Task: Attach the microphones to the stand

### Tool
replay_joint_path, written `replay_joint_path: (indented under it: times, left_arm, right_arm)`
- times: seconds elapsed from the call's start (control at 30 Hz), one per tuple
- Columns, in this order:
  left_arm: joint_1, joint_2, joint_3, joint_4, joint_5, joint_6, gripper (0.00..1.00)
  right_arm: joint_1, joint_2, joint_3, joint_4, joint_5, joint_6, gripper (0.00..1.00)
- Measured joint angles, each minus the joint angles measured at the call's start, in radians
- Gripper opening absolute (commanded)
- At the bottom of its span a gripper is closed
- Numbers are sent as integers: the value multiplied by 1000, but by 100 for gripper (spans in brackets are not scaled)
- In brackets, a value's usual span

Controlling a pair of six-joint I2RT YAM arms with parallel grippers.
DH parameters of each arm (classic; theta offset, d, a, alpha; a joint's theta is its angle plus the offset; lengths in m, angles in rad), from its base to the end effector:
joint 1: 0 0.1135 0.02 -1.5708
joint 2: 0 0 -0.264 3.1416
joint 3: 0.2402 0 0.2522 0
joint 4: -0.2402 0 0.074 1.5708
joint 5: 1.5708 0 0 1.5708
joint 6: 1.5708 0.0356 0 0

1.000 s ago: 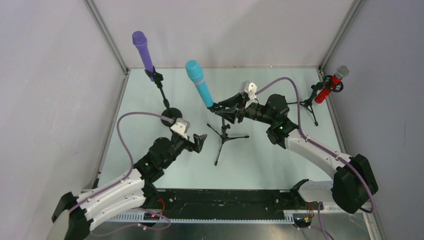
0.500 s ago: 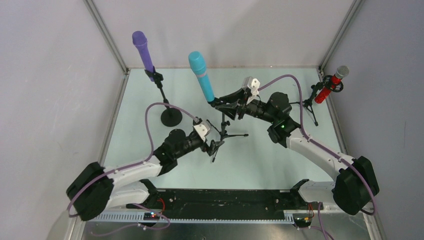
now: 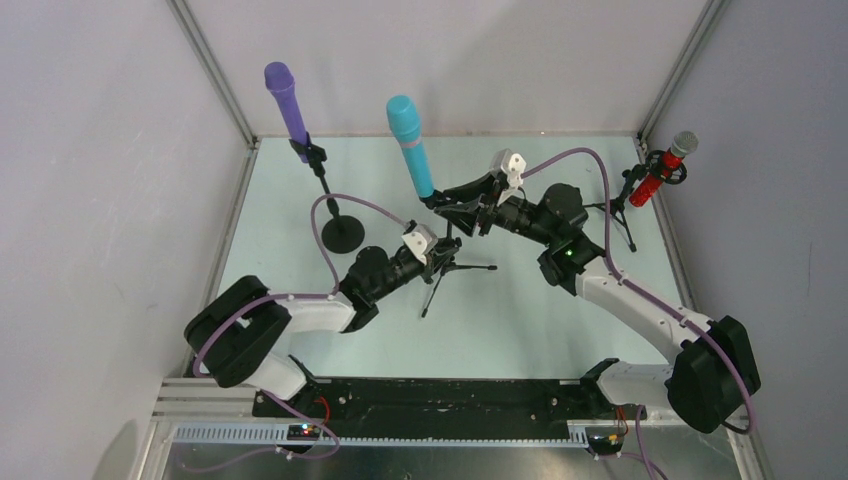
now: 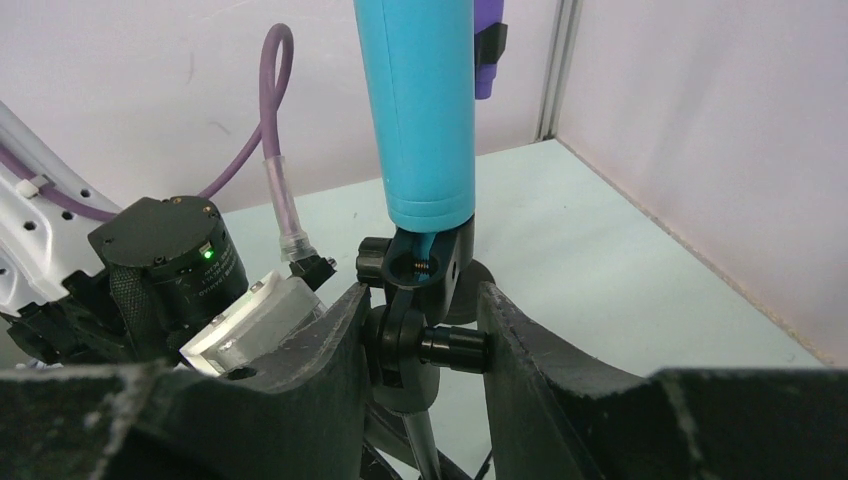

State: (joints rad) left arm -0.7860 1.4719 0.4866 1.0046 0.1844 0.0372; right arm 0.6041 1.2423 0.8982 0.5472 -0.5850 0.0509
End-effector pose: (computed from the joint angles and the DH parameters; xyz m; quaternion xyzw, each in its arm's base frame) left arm 0.1991 -0.2086 0.2073 0.3392 0.6127 -0.3200 0.6380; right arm 0.2252 0.1793 0.3581 -0.3802 0.5209 0.4112 0.6442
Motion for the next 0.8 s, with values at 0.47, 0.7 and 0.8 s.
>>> replay_joint_path:
  times: [0.47, 0.7, 0.8]
  left_arm:
    - [-2, 81, -8, 145, 24, -14, 0]
    - [-2, 113, -15, 132, 29, -10, 0]
    - [-2, 131, -20, 133, 29, -13, 0]
  right_arm:
    - [-7, -8, 7, -32, 3, -3, 39]
    - [-10, -11, 24, -21, 3, 7, 66]
    - [-10, -25, 43, 6, 2, 10, 75]
